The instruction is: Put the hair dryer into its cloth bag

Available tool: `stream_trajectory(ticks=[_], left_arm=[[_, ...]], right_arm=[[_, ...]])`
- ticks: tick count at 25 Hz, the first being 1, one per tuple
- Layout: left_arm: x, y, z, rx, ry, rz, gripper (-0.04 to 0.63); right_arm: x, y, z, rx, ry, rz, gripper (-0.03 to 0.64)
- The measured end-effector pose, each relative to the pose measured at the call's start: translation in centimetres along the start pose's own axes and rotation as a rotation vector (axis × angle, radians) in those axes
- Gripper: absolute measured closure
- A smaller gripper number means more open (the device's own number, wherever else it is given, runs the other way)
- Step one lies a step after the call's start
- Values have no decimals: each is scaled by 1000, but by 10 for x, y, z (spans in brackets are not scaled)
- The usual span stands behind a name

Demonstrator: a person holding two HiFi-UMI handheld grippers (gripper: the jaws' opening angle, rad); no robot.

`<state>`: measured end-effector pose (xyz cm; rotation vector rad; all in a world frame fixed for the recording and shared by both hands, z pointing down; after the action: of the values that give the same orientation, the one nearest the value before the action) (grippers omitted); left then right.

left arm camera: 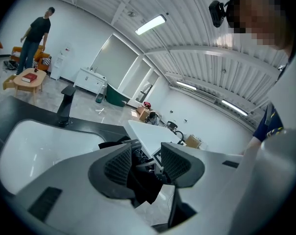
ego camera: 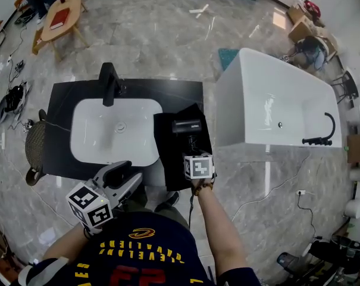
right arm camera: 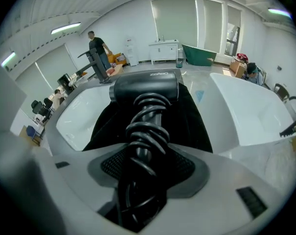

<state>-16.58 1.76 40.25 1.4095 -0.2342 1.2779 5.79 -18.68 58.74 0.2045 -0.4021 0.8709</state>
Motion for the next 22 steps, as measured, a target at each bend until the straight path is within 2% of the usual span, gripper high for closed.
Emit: stream_trajectory(ticks=[6, 9, 14, 18, 22], left_arm=[[1, -10, 11, 60, 41, 39, 411], [-2, -17, 22, 112, 84, 85, 411], [5, -18, 52, 246, 215, 213, 411], [13, -12, 82, 293, 324, 277, 411], [40, -17, 116, 358, 455, 324, 411]], right_arm=[[7, -5, -30, -27, -80, 84, 383], [9, -8, -48, -49, -121, 118, 383], [27, -23, -79, -83, -200, 201, 383], [58, -39, -110, -90, -246, 271, 383], [101, -49, -136, -73, -256, 324, 383]])
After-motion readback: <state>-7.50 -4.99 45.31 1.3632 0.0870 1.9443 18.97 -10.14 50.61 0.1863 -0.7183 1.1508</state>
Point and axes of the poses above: the fingertips, and each gripper's own axes: z forward along the fingers, y to its left, x out of its underside, the point moved 10 cm from there along -z, backward along the fingers, and after that the axes turned 10 degrees about x, right-handed, at the moved point
